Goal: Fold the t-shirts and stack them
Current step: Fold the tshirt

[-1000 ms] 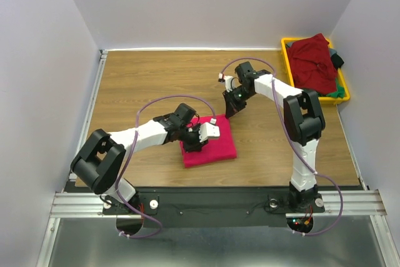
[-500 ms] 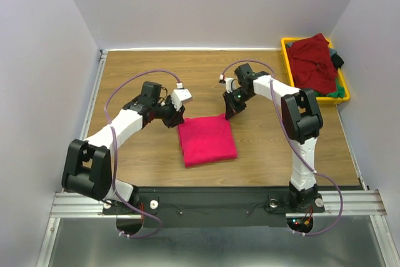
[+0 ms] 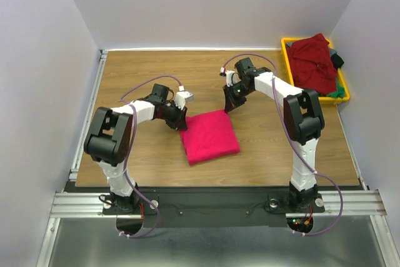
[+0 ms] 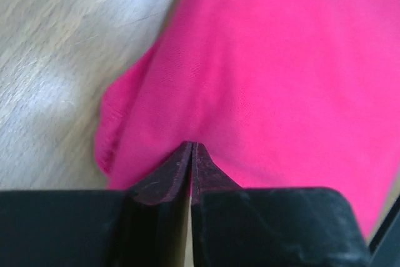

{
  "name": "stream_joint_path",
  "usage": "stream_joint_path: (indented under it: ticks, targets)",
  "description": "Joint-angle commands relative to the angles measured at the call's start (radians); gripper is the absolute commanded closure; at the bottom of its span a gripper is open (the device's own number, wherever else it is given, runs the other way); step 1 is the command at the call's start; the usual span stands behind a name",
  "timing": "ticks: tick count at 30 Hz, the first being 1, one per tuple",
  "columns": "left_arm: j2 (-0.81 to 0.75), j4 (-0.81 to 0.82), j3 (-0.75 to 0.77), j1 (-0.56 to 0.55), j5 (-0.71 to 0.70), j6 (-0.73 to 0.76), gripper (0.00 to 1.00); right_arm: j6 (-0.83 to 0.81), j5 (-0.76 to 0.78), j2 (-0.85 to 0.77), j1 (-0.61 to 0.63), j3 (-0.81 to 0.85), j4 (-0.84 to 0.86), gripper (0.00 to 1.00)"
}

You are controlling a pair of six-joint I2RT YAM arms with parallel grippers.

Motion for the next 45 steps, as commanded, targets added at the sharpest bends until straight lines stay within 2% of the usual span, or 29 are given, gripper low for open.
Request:
stream_joint_path:
  ticks: [1,4,9,11,12,14,15,18,20,21,22,25,27,28,29,36,39,42,45]
  targets:
    - [0.109,0.026,0.123,0.031,-0.063,-0.032,0.87,0.023,0.058,0.037,-0.006,0.036,0.035,0.97]
    - [0.194,0.009,0.23,0.064,-0.092,-0.018,0.87,0.037,0.101,0.056,-0.006,0.066,0.047,0.97]
    - [0.217,-0.044,0.395,0.103,-0.062,0.0,0.87,0.072,0.198,0.093,-0.023,0.177,0.067,0.95]
    - [0.18,-0.058,0.416,0.113,-0.032,0.0,0.84,0.081,0.24,0.093,-0.03,0.236,0.067,0.87]
    - [0.136,-0.063,0.421,0.12,-0.013,-0.001,0.83,0.083,0.251,0.085,-0.035,0.252,0.067,0.76]
    - [0.085,-0.052,0.412,0.131,0.014,-0.013,0.78,0.084,0.274,0.07,-0.04,0.286,0.066,0.67]
    - [0.061,-0.049,0.406,0.134,0.053,-0.022,0.77,0.084,0.283,0.044,-0.038,0.289,0.066,0.53]
    - [-0.036,-0.055,0.372,0.143,0.156,-0.068,0.74,0.11,0.261,-0.049,-0.038,0.252,0.067,0.43]
    - [-0.113,-0.022,0.285,0.142,0.237,-0.16,0.72,0.116,0.123,-0.11,-0.038,0.208,0.069,0.43]
    - [-0.137,0.05,0.242,0.139,0.311,-0.206,0.71,0.162,0.063,-0.148,-0.038,0.162,0.107,0.44]
    - [-0.186,0.099,0.138,0.134,0.348,-0.322,0.71,0.211,-0.08,-0.21,-0.038,0.06,0.136,0.45]
    - [-0.243,0.324,-0.025,0.084,0.423,-0.49,0.71,0.316,-0.273,-0.3,-0.027,-0.151,0.317,0.49]
    - [-0.266,0.447,-0.164,0.043,0.44,-0.588,0.7,0.421,-0.396,-0.351,-0.014,-0.382,0.466,0.56]
    - [-0.265,0.481,-0.185,0.032,0.44,-0.61,0.7,0.457,-0.417,-0.36,-0.011,-0.383,0.507,0.58]
    - [-0.26,0.506,-0.196,0.021,0.442,-0.628,0.68,0.528,-0.455,-0.364,-0.006,-0.456,0.603,0.6]
    - [-0.087,0.628,-0.176,-0.039,0.495,-0.742,0.66,0.721,-0.529,-0.3,0.026,-0.589,0.843,0.65]
    - [-0.006,0.759,-0.194,-0.039,0.474,-0.822,0.68,0.721,-0.534,-0.221,0.032,-0.593,0.851,0.69]
    - [0.079,0.771,-0.2,-0.028,0.457,-0.833,0.71,0.693,-0.517,-0.133,0.031,-0.601,0.845,0.71]
    - [0.154,0.703,-0.191,0.028,0.4,-0.768,0.71,0.652,-0.481,-0.081,0.01,-0.613,0.802,0.75]
